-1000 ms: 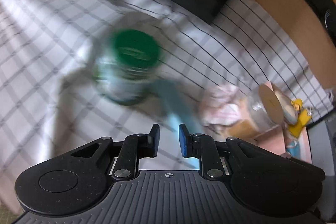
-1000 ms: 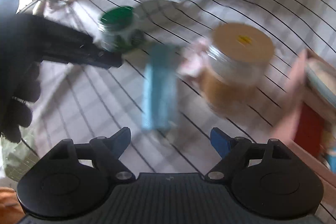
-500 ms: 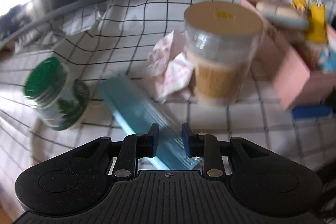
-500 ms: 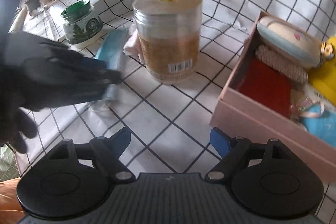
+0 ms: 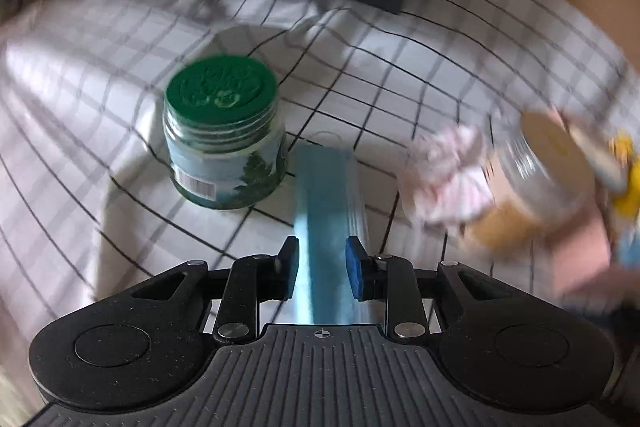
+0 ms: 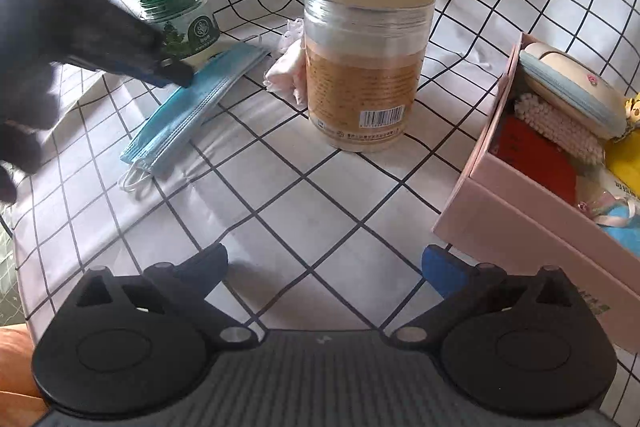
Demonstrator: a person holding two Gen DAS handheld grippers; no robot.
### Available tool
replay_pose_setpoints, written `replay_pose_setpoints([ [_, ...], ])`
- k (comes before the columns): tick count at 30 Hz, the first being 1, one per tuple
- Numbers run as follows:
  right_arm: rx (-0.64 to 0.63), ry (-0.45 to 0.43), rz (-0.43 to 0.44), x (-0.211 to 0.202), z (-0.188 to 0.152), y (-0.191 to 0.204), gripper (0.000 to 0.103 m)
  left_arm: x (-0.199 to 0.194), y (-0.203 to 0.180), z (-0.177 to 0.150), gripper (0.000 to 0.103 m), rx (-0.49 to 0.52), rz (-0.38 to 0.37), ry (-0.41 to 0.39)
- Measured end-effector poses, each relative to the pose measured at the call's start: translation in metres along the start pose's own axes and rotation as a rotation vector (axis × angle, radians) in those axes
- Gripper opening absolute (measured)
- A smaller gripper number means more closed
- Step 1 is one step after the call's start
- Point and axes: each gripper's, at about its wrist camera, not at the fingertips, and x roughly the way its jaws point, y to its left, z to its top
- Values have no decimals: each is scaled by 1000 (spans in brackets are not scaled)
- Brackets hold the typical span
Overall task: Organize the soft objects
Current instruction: 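Move the left gripper back to the blue face mask and grasp it, then lift the blue face mask with the left gripper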
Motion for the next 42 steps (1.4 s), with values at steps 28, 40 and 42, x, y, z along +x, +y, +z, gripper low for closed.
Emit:
replay_pose_setpoints([
  [28, 1, -41, -8, -5, -5, 0, 103, 17, -6, -8, 32, 61, 15, -15],
  [40, 1, -50, -9, -5, -4, 0, 103, 21, -25, -12, 33, 185, -32, -2],
  [42, 1, -51, -9, -5, -5, 0, 103, 21, -28, -12, 33, 230, -26, 1],
])
